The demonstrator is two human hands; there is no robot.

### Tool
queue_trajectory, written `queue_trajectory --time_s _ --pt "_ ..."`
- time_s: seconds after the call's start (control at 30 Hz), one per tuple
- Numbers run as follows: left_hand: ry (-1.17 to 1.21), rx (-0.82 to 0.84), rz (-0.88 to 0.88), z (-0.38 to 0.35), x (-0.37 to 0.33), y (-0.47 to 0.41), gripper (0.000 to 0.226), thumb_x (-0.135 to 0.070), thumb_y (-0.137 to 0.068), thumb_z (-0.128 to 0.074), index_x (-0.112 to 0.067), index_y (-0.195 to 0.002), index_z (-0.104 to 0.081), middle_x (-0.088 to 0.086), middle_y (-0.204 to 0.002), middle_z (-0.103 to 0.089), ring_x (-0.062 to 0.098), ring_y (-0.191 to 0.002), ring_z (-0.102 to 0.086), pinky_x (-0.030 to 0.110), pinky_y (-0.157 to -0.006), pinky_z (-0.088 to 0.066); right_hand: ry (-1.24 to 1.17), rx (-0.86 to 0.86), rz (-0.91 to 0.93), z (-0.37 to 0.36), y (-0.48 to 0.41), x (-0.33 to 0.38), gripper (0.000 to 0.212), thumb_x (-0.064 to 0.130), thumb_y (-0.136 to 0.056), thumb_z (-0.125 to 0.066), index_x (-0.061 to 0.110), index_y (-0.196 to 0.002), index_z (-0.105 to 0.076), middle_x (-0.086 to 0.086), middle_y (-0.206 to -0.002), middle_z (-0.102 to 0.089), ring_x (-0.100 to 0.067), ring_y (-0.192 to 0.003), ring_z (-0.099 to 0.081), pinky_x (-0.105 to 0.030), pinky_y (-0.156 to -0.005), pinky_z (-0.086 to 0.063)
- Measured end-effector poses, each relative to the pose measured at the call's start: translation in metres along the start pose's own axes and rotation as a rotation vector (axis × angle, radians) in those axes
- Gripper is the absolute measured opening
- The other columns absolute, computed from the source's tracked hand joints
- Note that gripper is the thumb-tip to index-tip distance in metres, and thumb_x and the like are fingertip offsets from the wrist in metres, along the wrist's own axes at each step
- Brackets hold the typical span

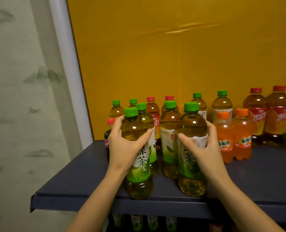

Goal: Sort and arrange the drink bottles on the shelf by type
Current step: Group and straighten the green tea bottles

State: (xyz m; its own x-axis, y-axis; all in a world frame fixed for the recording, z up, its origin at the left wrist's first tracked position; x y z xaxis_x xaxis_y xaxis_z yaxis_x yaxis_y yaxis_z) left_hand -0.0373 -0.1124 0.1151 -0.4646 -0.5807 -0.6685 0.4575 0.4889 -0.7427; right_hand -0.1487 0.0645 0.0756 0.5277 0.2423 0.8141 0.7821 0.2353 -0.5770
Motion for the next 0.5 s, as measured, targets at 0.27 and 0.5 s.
queue_trajectory --time_s 0.27,0.5 --pt "0.127 0.063 0.130 -0.001 0.035 0.022 0.088 -0.040 -0.047 -0.089 -0.039 -0.122 -0.043 -0.018 -0.115 -0.059 -0.001 -0.108 -0.058 0.027 -0.090 -0.053 0.093 0.027 -0.078 0.000 0.022 -0.022 0.085 0.040 -0.050 -0.077 0.034 -0.125 -0.038 0.018 -0.111 -0.058 0.008 -0.099 -0.058 -0.022 -0.078 -0.054" --pt "0.131 0.078 0.175 -0.022 0.051 0.013 0.081 -0.041 -0.047 -0.082 -0.033 -0.120 -0.047 -0.015 -0.112 -0.062 0.001 -0.107 -0.059 0.028 -0.089 -0.052 0.139 0.000 -0.043 -0.009 0.010 -0.030 0.078 0.023 -0.063 -0.079 0.025 -0.127 -0.034 0.019 -0.105 -0.055 0.021 -0.092 -0.054 -0.007 -0.072 -0.050"
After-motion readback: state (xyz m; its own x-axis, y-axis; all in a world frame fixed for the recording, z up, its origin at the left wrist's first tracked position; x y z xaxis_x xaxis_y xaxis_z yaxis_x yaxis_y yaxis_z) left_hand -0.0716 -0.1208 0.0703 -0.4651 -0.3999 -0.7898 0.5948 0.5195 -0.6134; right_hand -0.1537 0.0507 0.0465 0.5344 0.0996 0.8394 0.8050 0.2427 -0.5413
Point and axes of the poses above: each hand's wrist, its own y-axis away from the middle knuckle, its own z-axis out of the back of the hand, x = y × z, the point moved 6 cm from there along -y, towards the middle knuckle
